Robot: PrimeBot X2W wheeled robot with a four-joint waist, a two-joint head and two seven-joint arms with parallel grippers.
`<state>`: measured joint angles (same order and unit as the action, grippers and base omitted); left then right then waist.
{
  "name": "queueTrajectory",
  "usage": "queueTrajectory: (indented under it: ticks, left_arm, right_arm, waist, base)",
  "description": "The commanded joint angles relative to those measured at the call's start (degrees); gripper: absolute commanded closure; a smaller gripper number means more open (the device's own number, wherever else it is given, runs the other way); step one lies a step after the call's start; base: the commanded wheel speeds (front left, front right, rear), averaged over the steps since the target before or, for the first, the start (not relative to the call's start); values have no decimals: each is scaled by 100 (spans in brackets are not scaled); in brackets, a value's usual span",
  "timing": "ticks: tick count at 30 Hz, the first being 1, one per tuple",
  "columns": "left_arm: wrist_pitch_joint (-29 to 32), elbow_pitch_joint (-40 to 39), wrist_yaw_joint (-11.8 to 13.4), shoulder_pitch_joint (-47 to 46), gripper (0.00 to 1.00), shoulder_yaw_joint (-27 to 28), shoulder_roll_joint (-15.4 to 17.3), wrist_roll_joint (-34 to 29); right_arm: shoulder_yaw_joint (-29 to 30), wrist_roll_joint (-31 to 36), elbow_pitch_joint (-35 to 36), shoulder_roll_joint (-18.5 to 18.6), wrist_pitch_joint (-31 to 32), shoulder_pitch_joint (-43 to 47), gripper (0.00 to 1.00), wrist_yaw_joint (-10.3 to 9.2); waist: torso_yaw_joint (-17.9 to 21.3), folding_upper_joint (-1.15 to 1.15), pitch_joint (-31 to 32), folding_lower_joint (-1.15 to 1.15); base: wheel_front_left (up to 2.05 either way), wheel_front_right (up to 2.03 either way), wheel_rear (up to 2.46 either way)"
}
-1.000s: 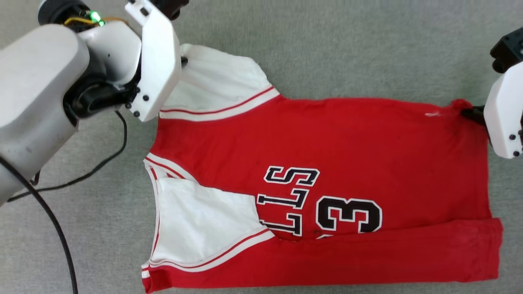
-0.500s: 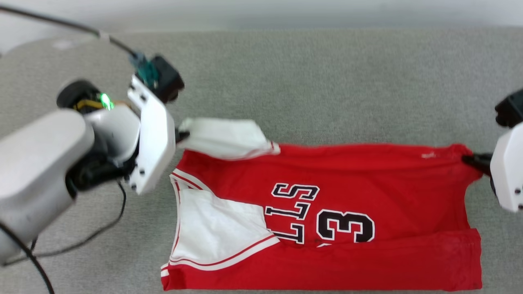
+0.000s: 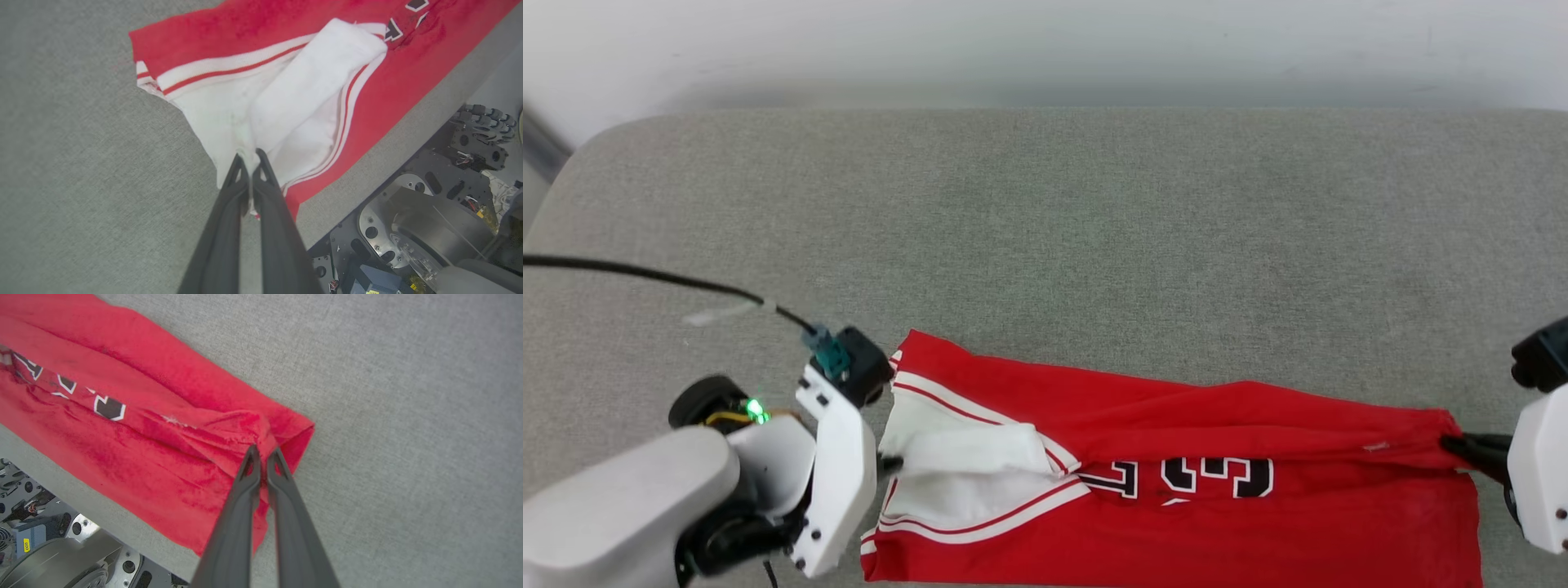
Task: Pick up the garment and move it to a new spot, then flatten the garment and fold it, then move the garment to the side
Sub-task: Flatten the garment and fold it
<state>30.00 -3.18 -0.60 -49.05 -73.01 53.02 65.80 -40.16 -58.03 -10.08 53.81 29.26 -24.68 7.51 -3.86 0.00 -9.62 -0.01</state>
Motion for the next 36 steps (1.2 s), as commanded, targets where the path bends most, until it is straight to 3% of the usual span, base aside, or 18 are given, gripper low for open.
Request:
queueTrajectory:
  ticks: [1,14,15,16,17,23,28,35,36]
  left_arm:
    - [-73,5,50,241,100,-7,-8,10]
    - [-381,614,-15,1098,100,11,-321,80]
    - [-452,647,-4,1114,58,30,-346,62]
    - [-539,667,0,1121,0,48,-353,19]
    - [-632,664,27,1130,0,69,-347,-6]
    - [-1590,440,409,1313,0,369,-166,-271]
    - [-2815,299,1114,1589,0,772,-162,-554]
    - [-4314,426,2173,1957,0,1223,-528,-1084]
    - [-4314,426,2173,1957,0,1223,-528,-1084]
  right_arm:
    - [57,1,2,4,-64,209,100,-4]
    - [58,387,-596,-651,-160,628,100,-5]
    - [77,410,-608,-685,-214,620,75,-5]
    - [108,440,-603,-705,-275,610,28,-5]
    - [161,446,-577,-713,-357,615,0,-5]
    - [486,431,36,-392,-715,895,0,-4]
    - [1202,230,522,-191,-1008,1242,0,-4]
    - [2664,-212,476,-467,-1352,1814,0,-4]
    - [2664,-212,476,-467,-1352,1814,0,-4]
  waist:
    - [27,0,-36,1]
    - [132,0,-268,1]
    - [131,0,-249,1]
    - [135,0,-211,1]
    - [140,0,-178,1]
    - [187,0,33,1]
    - [233,0,109,1]
    - [177,0,40,1]
    - [177,0,40,1]
  base:
    - [0,0,0]
    - [0,0,0]
    - [0,0,0]
    - [0,0,0]
    - [0,0,0]
    - [0,0,0]
    - [0,0,0]
    - [0,0,0]
    - [0,0,0]
